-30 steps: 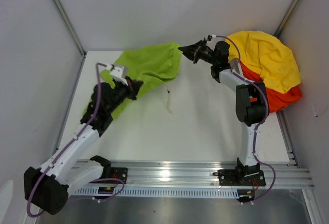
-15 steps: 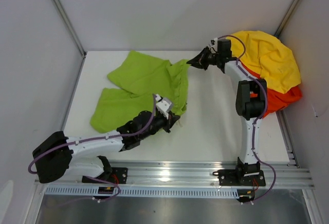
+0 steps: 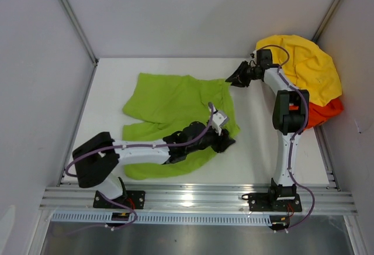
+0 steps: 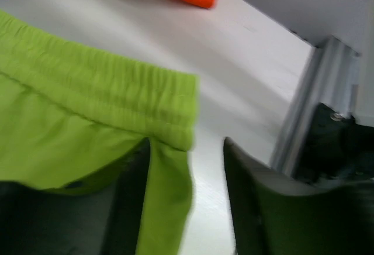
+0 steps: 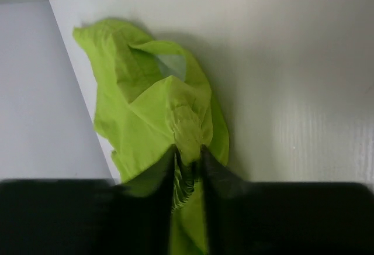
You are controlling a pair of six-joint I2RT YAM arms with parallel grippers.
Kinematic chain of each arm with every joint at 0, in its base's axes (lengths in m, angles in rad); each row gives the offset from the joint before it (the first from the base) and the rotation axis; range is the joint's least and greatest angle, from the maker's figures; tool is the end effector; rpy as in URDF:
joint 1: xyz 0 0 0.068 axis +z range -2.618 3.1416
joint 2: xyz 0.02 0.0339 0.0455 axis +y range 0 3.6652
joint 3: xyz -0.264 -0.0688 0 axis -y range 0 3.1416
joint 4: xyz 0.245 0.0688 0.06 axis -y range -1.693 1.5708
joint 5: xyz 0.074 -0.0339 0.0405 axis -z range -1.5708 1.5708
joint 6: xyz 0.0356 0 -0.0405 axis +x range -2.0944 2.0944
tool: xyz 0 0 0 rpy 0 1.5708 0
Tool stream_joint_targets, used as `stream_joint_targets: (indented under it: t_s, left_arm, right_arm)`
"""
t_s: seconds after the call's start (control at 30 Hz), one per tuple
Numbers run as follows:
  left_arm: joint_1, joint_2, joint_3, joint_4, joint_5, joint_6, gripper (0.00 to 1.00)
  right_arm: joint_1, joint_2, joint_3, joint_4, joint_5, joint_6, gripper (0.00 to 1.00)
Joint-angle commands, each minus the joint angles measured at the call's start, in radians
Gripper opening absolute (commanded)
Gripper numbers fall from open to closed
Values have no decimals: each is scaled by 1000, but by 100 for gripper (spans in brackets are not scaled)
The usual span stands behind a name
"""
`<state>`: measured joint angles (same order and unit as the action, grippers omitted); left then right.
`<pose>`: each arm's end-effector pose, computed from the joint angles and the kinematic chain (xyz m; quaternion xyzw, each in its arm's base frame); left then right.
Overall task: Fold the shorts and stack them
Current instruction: Flatten the shorts out
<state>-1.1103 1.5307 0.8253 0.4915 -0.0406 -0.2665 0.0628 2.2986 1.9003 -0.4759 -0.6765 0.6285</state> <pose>0.1532 -0.3057 0.2409 0.3071 0.7153 -0.3864 0.4946 0.5076 0.0543 0.1928 0.1387 0.8831 0.4025 0.1972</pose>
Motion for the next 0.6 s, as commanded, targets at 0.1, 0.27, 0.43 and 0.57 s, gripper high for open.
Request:
stream_joint_targets:
  t_s: [0.1, 0.27, 0.43, 0.57]
  left_arm:
    - [-88, 137, 163, 7, 206, -63, 99]
    - [-71, 22, 135, -79, 176, -48, 99]
    - [-30, -199, 155, -371, 30, -60, 99]
    - [-5, -331, 140, -577, -108, -141, 99]
  right_arm:
    - [-54, -14, 71, -46, 89, -81, 67]
    - [-90, -117, 36, -110, 141, -127, 75]
    - [-75, -318, -197, -119, 215, -150, 78]
    - [-29, -596, -462, -77, 264, -124, 79]
